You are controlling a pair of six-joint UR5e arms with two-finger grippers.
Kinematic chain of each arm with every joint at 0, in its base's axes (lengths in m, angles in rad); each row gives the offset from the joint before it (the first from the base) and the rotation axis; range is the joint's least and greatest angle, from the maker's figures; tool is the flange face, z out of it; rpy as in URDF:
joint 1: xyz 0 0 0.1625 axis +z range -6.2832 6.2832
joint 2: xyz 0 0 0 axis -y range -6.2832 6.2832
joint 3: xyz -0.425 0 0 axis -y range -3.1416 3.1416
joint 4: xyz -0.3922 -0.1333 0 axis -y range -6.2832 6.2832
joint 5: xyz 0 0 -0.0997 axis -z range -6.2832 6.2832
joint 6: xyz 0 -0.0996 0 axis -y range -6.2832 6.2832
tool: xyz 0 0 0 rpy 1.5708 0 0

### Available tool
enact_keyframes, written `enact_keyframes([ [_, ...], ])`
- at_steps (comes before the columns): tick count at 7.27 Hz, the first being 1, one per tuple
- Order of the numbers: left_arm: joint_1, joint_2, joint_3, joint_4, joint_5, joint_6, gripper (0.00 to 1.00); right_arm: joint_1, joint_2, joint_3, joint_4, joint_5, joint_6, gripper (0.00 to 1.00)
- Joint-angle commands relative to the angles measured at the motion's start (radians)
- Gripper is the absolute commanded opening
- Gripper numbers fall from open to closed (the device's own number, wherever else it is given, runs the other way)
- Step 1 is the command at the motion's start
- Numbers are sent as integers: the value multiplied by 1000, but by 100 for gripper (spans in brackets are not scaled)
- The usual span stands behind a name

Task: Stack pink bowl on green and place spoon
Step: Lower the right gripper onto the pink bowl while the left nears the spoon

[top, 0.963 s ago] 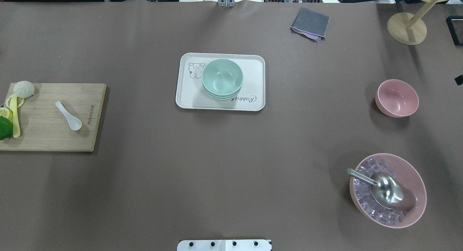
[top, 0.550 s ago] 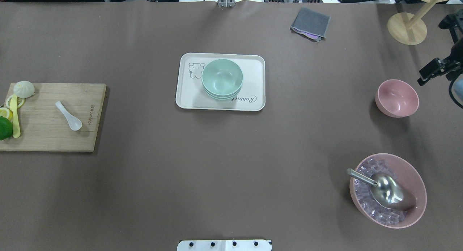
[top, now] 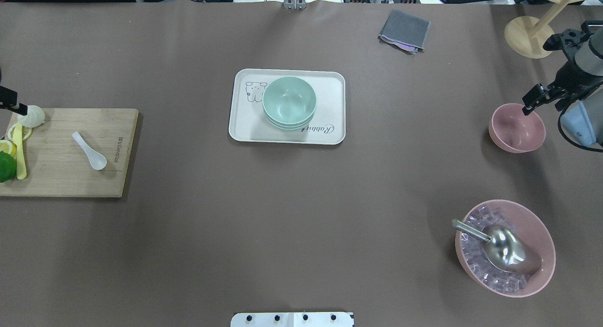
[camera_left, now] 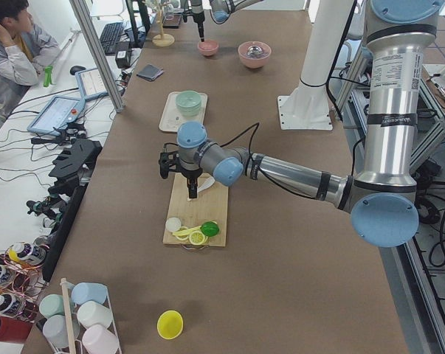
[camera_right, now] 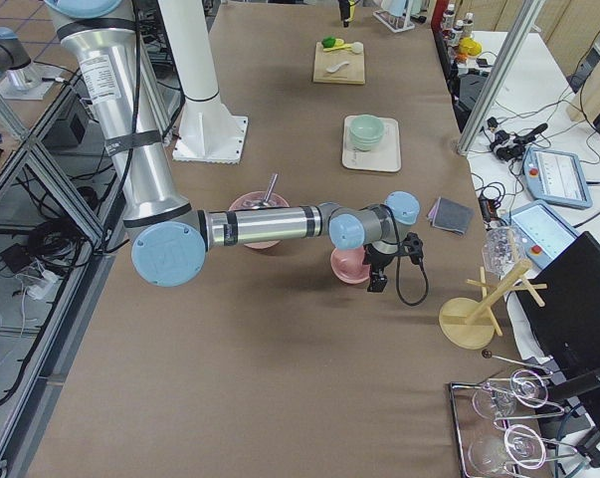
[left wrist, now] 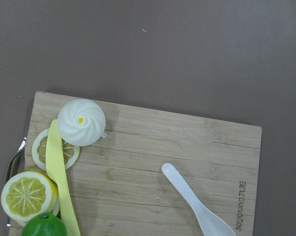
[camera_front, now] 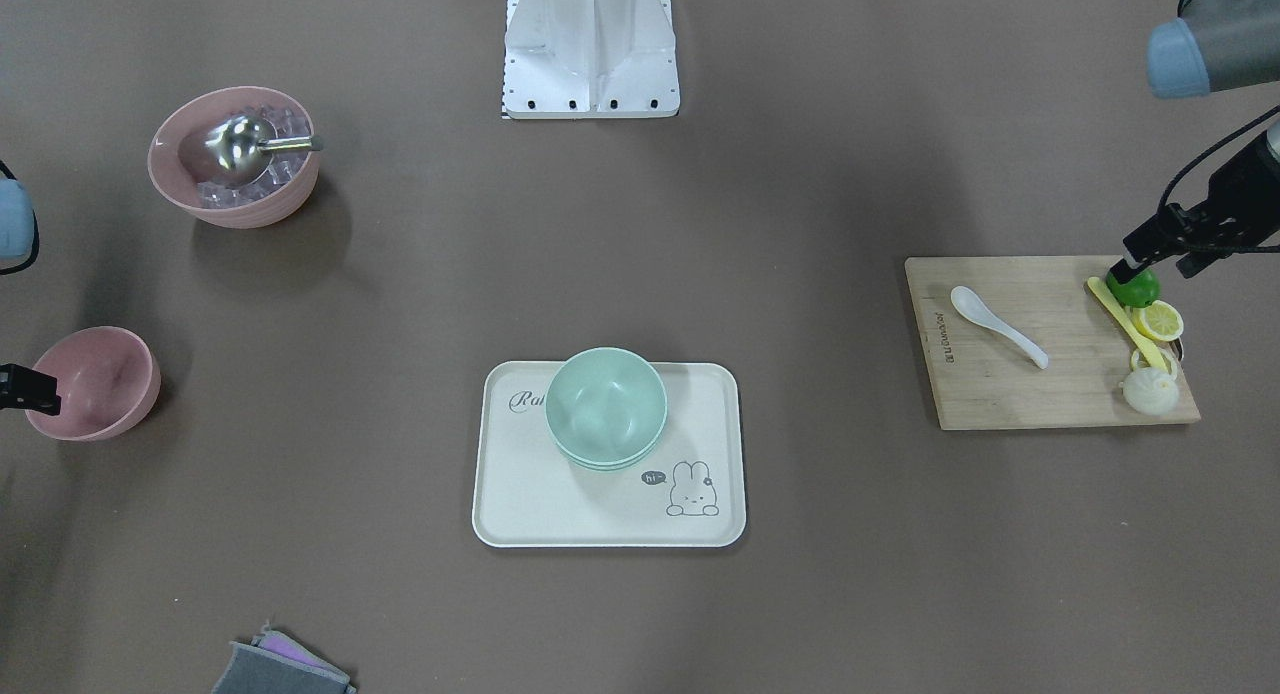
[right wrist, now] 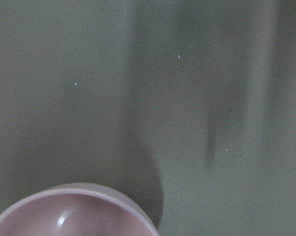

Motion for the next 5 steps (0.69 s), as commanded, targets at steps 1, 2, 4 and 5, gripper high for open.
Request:
enact_keyframes([
  [1, 8, -2, -1, 0, 10, -8, 98, -11, -12, -37, 67, 2, 29, 70],
  [2, 10, -2, 4, 1, 9, -8, 97, -11, -15, -28, 67, 8, 30, 14],
  [4, 25, -2, 5, 1, 10, -6, 97, -11, -15, -19, 68, 26, 30, 0],
  [5, 45, -2, 13, 3, 18, -5, 97, -11, -14, -17, 68, 40, 30, 0],
])
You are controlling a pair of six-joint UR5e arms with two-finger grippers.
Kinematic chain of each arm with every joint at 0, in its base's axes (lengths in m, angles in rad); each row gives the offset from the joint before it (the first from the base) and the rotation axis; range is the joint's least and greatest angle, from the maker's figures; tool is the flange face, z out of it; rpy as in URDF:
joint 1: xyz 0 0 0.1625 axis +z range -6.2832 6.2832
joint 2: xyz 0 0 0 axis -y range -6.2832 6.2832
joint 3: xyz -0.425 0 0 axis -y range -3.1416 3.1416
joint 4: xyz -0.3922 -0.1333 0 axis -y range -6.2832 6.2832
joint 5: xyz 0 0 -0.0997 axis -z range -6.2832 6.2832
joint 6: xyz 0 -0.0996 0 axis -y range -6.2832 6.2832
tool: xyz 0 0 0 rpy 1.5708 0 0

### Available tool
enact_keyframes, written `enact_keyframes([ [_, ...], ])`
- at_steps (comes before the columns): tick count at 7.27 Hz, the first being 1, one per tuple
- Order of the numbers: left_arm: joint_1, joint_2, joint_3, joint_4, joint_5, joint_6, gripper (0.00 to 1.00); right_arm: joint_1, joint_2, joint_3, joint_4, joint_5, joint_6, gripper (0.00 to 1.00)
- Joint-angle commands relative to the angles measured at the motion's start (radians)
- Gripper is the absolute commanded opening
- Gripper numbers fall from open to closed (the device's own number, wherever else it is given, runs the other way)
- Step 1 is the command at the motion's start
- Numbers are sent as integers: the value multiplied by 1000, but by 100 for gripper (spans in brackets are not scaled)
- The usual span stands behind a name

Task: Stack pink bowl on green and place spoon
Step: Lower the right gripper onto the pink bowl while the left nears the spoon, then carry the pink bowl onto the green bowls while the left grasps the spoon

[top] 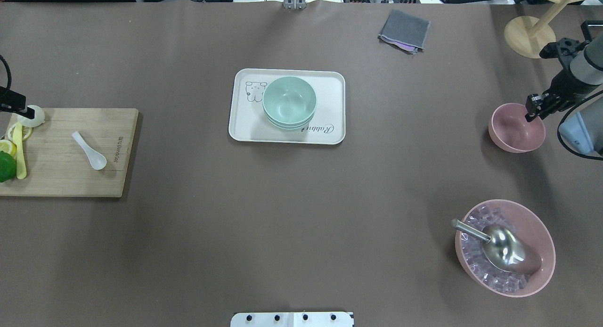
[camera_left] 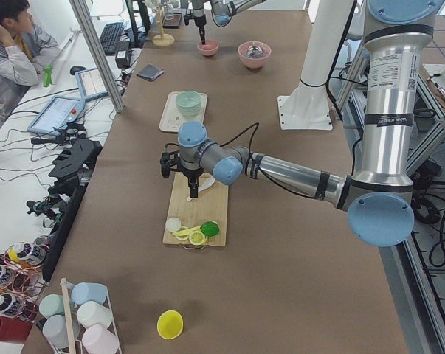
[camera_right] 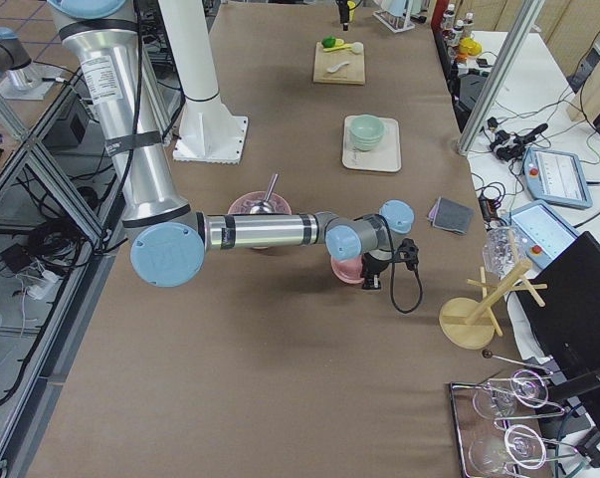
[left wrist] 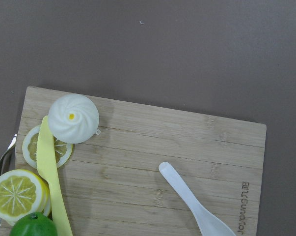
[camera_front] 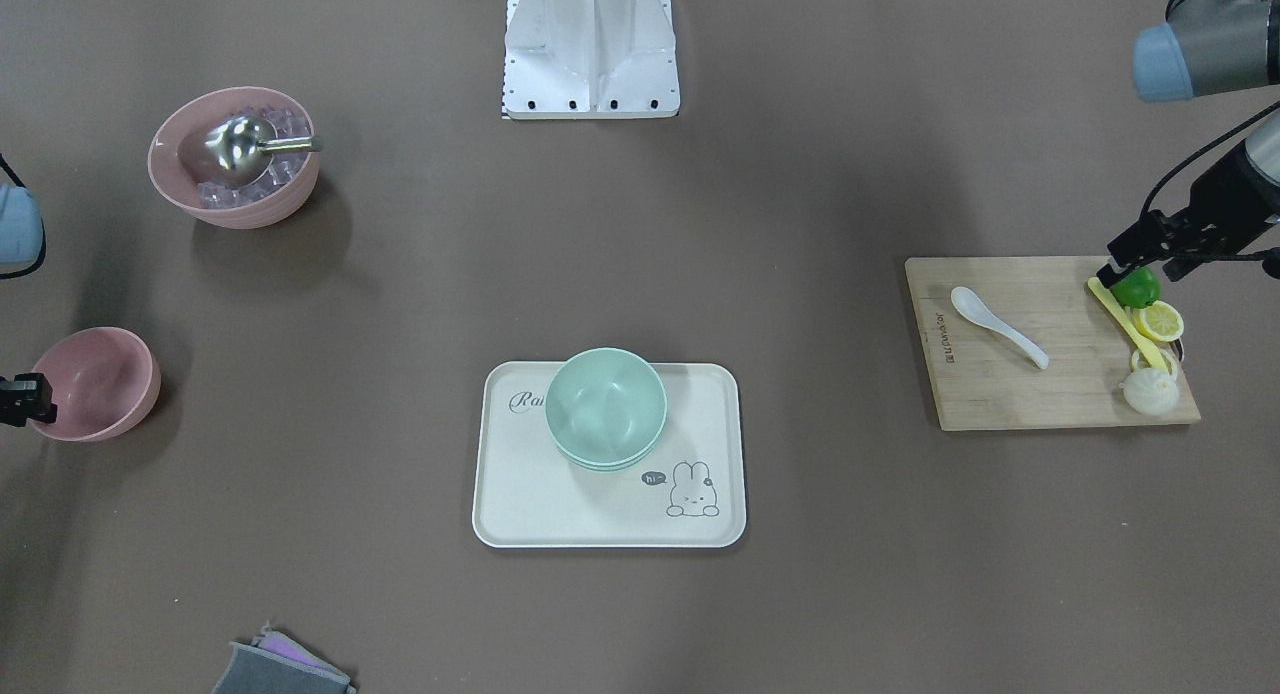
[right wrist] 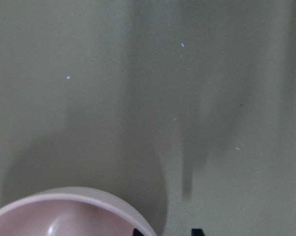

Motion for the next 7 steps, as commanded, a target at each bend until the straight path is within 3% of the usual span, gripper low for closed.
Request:
enact_keyframes([
  [1, 40, 1, 11, 1, 54, -3, 97, 1, 1, 24, -1, 36, 2, 0],
  [3, 95, -9, 34, 0, 61, -41, 97, -2, 46, 117, -7, 117, 221, 0],
  [4, 108, -56, 61, 3, 60, -116, 92, -6, 92, 145, -10, 143, 331, 0],
  [7, 155, -136, 146, 7, 60, -358, 86, -61, 223, 214, -10, 130, 681, 0],
])
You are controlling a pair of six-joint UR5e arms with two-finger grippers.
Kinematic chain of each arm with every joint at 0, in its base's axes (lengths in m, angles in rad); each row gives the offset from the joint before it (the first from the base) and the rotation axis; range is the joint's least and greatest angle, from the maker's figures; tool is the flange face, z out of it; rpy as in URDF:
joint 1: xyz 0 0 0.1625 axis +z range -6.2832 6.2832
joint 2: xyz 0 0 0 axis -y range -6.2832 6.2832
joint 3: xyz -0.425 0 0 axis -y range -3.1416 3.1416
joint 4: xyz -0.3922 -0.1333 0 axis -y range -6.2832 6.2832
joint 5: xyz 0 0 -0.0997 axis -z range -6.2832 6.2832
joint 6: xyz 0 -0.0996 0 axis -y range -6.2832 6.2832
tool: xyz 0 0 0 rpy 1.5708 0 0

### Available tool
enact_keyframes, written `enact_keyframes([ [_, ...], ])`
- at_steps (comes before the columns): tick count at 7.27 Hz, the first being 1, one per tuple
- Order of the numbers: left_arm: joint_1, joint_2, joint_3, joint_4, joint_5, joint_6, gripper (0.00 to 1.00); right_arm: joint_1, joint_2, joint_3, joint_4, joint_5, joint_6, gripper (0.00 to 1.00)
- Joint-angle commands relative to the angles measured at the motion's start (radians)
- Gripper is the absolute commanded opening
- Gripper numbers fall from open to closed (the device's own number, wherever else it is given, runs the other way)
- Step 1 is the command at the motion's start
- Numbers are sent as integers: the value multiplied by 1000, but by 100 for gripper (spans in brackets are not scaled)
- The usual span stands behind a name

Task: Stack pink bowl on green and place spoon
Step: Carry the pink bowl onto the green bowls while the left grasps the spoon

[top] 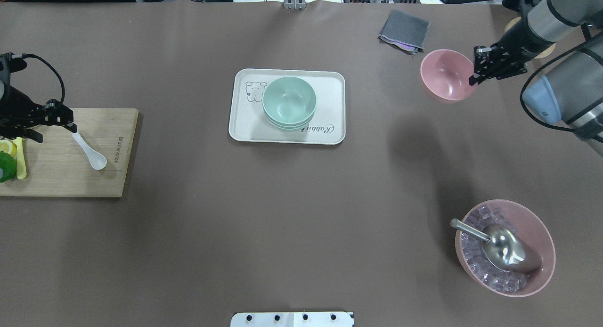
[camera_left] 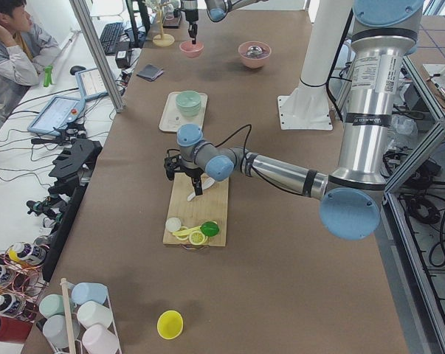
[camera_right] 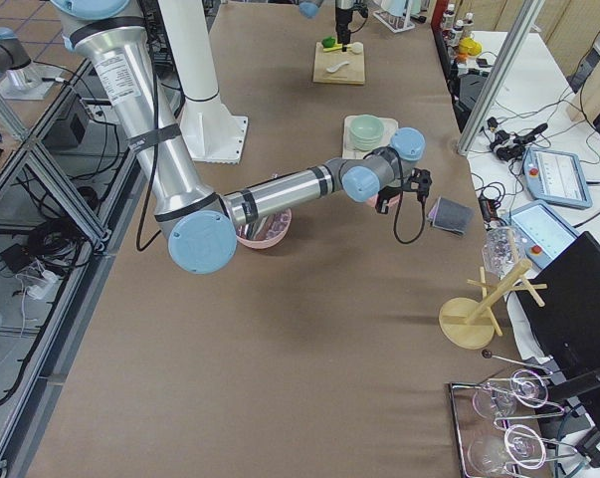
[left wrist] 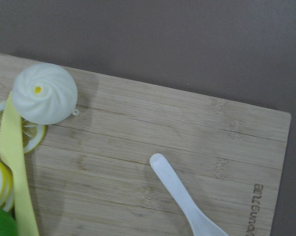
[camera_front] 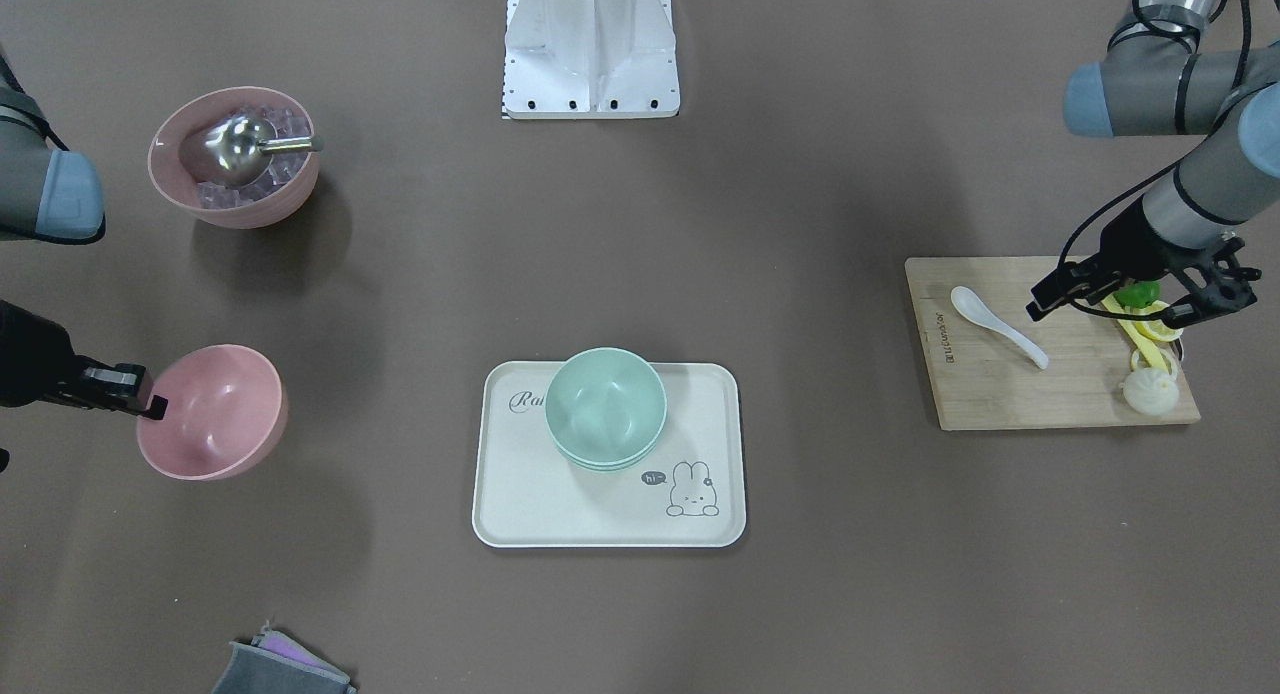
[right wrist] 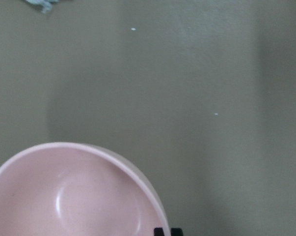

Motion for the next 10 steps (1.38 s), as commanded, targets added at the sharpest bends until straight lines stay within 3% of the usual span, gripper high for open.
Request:
enact_keyframes([
  [1, 12, -70, 72, 1, -2, -174, 81, -65, 83, 57, -2, -48, 234, 0],
  [4, 55, -77, 106, -6, 0, -224, 63, -212, 221, 87, -3, -198, 494, 0],
  [8, 72, -81, 120, -9, 3, -223, 61, -361, 302, 67, -2, -359, 651, 0],
  [10, 72, -81, 117, -9, 3, -224, 61, -375, 373, -29, 0, -366, 684, 0],
])
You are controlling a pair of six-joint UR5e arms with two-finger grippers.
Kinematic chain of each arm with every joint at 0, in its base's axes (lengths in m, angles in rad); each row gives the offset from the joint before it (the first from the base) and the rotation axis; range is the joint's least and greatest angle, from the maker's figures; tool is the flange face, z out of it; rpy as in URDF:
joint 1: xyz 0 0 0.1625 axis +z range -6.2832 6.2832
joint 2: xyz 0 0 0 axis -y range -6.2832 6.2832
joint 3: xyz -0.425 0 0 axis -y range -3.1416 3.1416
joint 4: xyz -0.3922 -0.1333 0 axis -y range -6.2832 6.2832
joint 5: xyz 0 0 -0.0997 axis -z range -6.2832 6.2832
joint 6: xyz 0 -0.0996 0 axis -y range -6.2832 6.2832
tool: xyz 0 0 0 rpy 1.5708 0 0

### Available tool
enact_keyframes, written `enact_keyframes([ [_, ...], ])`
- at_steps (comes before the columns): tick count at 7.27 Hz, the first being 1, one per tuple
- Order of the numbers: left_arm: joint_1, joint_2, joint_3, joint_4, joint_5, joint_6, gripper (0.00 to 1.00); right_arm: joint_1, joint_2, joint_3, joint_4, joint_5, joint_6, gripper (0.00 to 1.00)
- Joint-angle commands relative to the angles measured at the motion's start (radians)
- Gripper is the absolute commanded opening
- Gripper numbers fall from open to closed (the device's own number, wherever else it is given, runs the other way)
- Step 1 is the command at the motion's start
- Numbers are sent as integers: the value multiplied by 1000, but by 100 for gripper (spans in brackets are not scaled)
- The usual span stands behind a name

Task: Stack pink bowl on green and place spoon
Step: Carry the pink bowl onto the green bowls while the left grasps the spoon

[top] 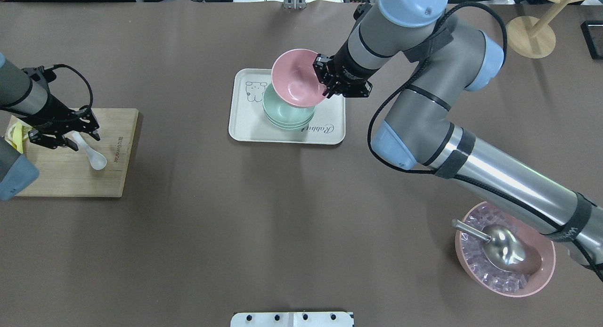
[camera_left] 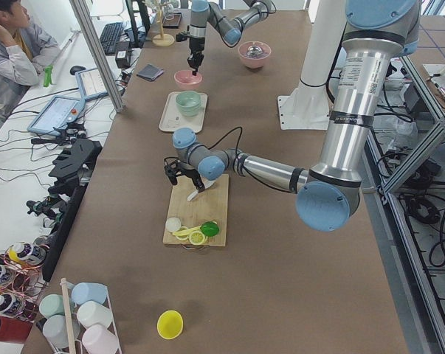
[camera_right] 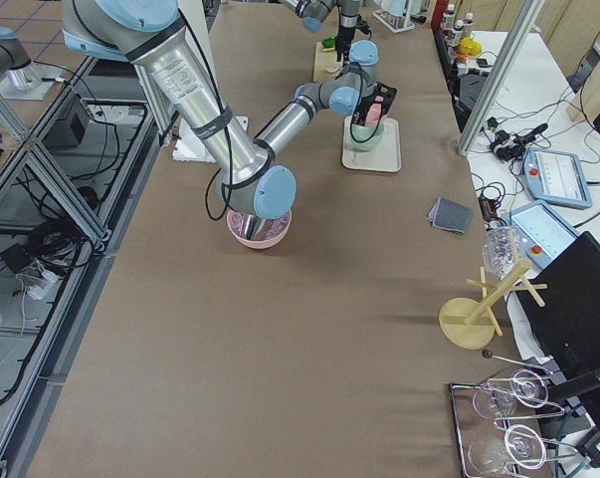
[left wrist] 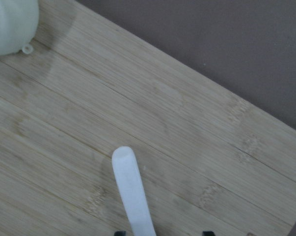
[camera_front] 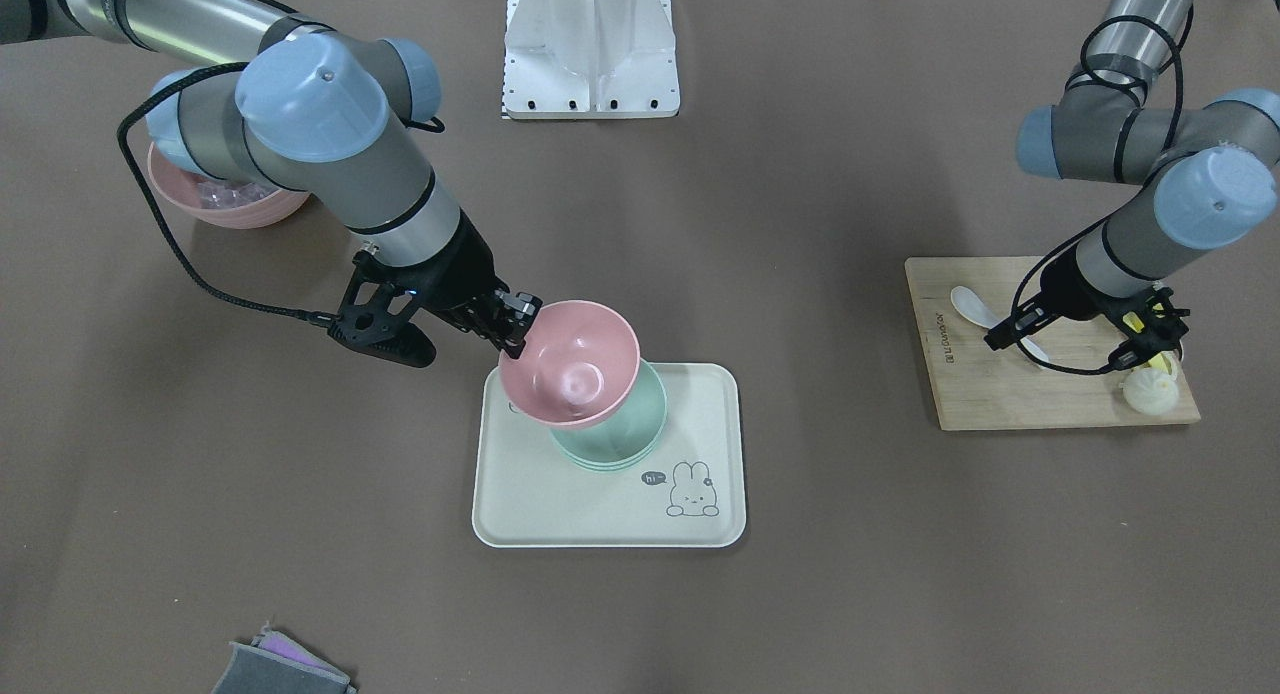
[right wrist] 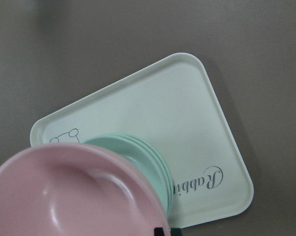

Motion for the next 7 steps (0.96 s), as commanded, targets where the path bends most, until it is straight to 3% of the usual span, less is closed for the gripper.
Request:
enact_keyframes([
  [1, 0, 0, 0, -2, 0, -1, 61, -18, 43, -62, 7, -12, 42, 0],
  [6, 0, 0, 18, -12, 0, 0, 61, -36, 61, -112, 34, -8, 50, 0],
  [7, 0, 0, 43, -46, 0, -1, 61, -38, 61, -123, 54, -8, 50, 27],
])
